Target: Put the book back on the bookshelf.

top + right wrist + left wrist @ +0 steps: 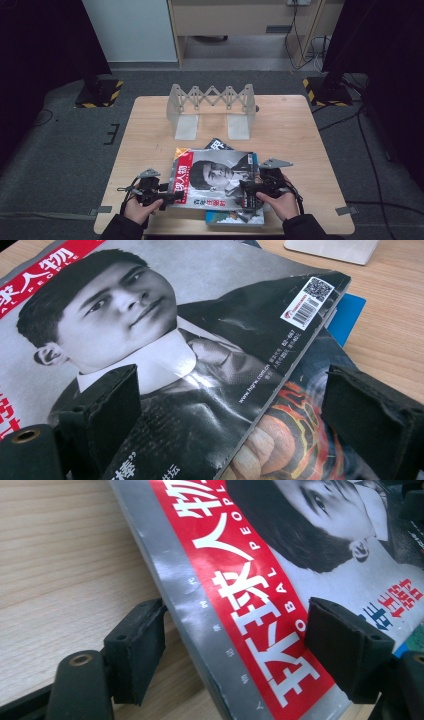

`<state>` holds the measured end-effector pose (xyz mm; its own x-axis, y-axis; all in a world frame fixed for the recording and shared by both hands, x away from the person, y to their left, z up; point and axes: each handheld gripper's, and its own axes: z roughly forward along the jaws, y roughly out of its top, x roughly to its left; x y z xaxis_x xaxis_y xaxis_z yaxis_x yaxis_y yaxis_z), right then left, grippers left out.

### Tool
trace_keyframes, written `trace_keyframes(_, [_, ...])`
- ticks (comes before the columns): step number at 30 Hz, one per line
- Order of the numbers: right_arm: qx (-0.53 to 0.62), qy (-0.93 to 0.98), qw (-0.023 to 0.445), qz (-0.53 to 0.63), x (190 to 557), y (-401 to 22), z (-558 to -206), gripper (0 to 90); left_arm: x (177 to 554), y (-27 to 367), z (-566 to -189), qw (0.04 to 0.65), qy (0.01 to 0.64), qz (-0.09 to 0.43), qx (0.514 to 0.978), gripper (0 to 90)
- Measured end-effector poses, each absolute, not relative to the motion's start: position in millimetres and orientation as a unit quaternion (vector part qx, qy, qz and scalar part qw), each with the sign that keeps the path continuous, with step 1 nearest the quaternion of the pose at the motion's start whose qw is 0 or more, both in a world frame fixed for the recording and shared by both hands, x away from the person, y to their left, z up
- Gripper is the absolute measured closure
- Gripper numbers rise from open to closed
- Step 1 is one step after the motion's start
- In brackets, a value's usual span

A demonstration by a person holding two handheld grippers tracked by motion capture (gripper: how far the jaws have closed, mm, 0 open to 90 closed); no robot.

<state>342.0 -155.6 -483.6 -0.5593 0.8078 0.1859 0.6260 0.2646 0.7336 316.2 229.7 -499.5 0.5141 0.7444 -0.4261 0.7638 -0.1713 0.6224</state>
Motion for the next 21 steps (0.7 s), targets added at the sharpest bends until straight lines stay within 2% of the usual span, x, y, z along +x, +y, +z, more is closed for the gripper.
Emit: trace_keyframes(21, [0.446,0.788,0.113,0.410,341,-150,-485,10.0,324,222,-510,0.422,0.489,-0.080,0.760,18.1])
